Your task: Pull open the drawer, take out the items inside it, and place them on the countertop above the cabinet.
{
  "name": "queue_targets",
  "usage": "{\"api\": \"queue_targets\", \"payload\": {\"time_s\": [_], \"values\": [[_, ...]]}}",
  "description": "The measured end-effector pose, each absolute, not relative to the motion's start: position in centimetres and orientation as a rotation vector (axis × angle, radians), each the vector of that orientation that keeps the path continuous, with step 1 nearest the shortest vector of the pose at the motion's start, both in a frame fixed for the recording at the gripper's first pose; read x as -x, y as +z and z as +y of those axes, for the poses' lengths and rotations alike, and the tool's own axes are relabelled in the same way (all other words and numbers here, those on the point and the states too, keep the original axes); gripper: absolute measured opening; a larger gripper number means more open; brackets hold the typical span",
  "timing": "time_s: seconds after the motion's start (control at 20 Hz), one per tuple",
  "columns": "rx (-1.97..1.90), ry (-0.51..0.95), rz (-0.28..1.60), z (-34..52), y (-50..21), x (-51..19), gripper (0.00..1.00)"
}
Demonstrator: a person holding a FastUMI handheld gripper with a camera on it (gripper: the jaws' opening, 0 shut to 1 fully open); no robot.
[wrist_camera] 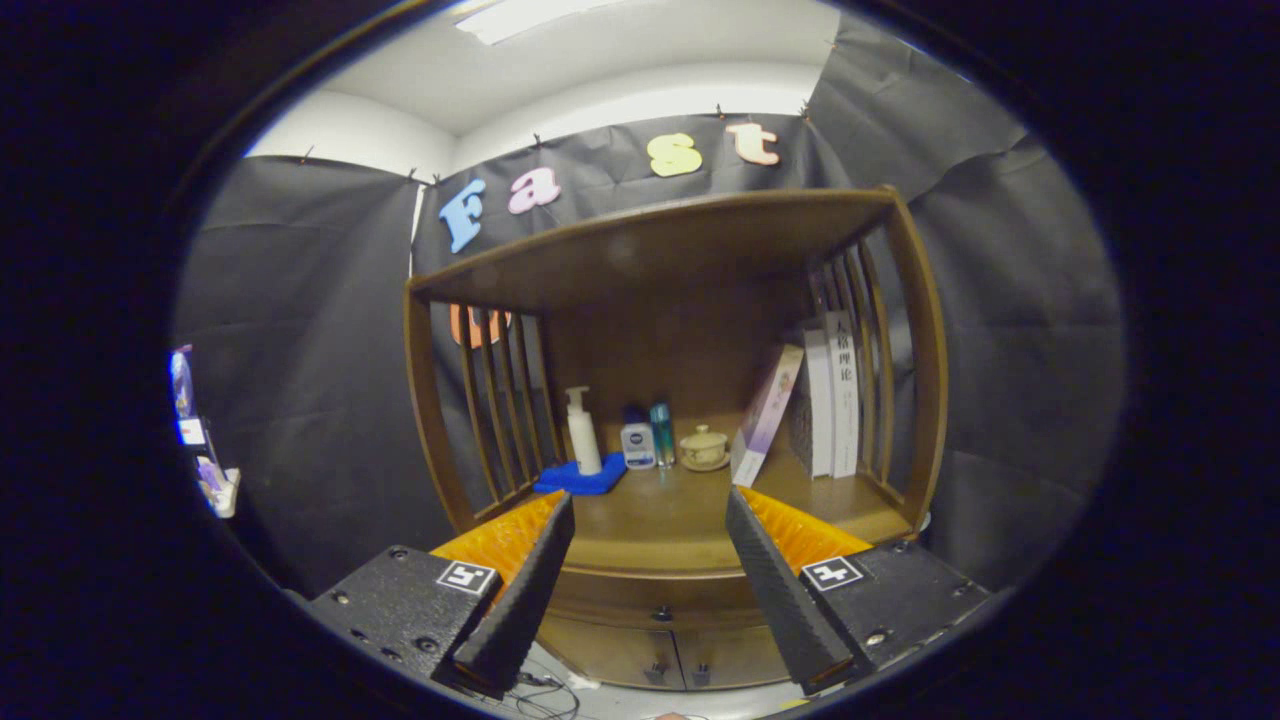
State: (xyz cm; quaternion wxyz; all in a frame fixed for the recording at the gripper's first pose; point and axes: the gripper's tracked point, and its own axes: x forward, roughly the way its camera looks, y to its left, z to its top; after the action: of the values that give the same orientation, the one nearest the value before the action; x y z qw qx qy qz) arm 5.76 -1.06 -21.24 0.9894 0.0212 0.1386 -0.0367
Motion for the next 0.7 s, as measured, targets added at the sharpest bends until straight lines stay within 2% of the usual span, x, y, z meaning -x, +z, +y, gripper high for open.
{"api": "queue_targets", "payload": {"time_s": [0.5, 0.7], "values": [[-0.032, -0.127, 0.448, -1.9, -34.4, -8.1, 0.94], [-0.018, -0.170, 0.497, -3.1, -38.6, -9.6, 0.81]]}}
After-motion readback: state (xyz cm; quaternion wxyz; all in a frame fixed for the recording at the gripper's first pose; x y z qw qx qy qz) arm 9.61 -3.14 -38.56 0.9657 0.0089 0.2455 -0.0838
